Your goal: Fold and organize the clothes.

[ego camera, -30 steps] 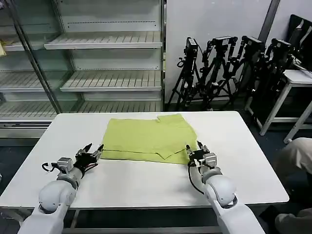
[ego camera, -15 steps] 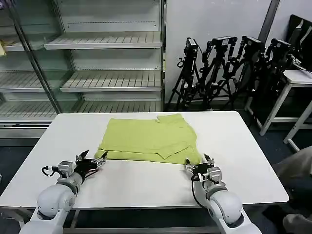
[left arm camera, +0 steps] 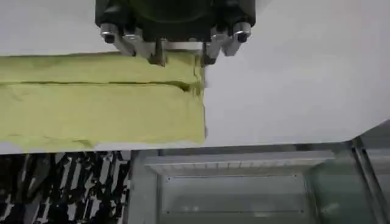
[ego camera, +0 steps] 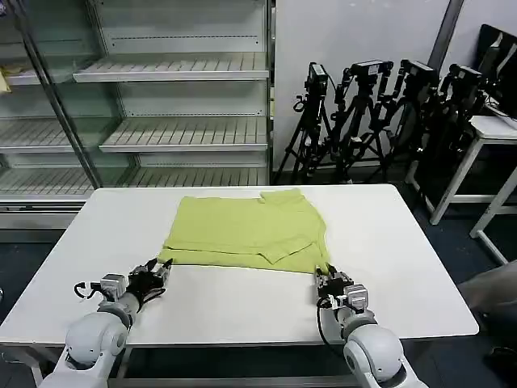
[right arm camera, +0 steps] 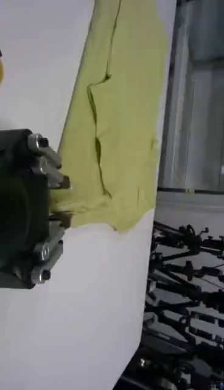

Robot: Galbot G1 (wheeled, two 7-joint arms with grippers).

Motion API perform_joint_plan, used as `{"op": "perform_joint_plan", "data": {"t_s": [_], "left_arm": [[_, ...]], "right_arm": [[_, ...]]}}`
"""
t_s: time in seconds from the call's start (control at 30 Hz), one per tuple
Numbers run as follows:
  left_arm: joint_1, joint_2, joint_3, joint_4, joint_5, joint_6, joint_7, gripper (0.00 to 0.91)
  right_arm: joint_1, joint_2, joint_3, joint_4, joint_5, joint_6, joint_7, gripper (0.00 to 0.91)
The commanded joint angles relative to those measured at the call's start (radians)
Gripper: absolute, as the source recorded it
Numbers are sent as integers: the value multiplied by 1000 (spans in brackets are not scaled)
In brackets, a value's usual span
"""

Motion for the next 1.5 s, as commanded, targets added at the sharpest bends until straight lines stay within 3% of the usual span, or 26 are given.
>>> {"op": "perform_joint_plan", "data": {"t_s": [0.03, 0.37, 0.73, 0.93, 1.33, 1.37, 1.4, 1.43, 1.47, 1.5], "left_arm": [[4, -3, 0, 5, 7, -10, 13, 20], [69, -41, -16, -68, 51, -85, 10, 20], [344, -110, -125, -317, 47, -84, -6, 20], [464, -109, -177, -377, 46, -118, 1, 20], [507, -86, -217, -358, 49, -141, 38, 30], [506, -87, -216, -361, 56, -138, 37, 907], [504, -88, -216, -366, 76, -117, 30, 907], [504, -90, -219, -369, 82, -103, 28, 907], [509, -92, -221, -384, 88, -91, 25, 907], [514, -94, -227, -394, 90, -89, 29, 907]], "right_arm": [[-10, -1, 1, 7, 2, -3, 1, 0], [-57, -10, 5, 76, -15, -3, -15, 0], [-217, -33, 23, 227, -57, 6, -29, 0], [-321, -44, 26, 303, -76, 14, -39, 0], [-496, -53, 71, 397, -154, 50, -43, 0], [-509, -53, 84, 406, -160, 56, -46, 0], [-514, -52, 89, 406, -163, 62, -52, 121], [-518, -51, 91, 405, -166, 65, -55, 433], [-529, -47, 89, 403, -175, 69, -60, 907], [-536, -43, 88, 403, -190, 70, -65, 907]]}}
